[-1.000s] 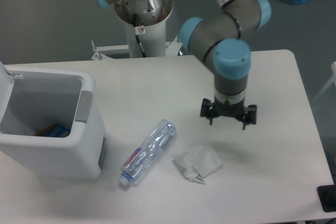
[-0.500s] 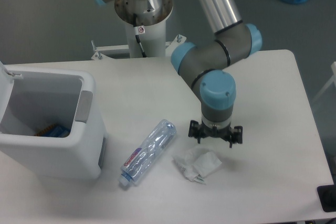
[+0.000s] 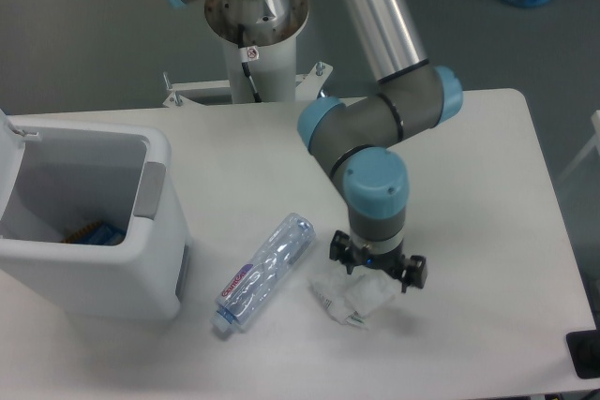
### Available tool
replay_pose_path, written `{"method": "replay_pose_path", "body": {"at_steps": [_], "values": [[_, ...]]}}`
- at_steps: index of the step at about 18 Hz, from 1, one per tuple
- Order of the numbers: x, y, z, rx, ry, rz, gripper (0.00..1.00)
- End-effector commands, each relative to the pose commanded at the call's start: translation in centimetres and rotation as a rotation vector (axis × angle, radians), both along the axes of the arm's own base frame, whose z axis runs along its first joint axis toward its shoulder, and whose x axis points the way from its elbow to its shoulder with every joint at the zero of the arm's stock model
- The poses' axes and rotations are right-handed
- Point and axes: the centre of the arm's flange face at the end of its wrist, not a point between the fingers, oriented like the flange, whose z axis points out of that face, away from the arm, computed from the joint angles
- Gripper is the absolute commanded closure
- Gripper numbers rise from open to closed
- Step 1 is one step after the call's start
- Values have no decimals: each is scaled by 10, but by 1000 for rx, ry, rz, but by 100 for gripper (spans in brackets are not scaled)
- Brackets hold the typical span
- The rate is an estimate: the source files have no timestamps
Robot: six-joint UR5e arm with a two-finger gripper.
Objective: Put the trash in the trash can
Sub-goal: 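Close the gripper on the crumpled white tissue and lift it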
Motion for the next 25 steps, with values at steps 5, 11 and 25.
{"method": "replay_pose_path", "body": {"at_steps": [5,11,25], "values": [[16,5,-19,-32,-27,-29,100],[16,5,-12,-21,-23,-22,100],[36,-1,137,362,-101,96,100]]}}
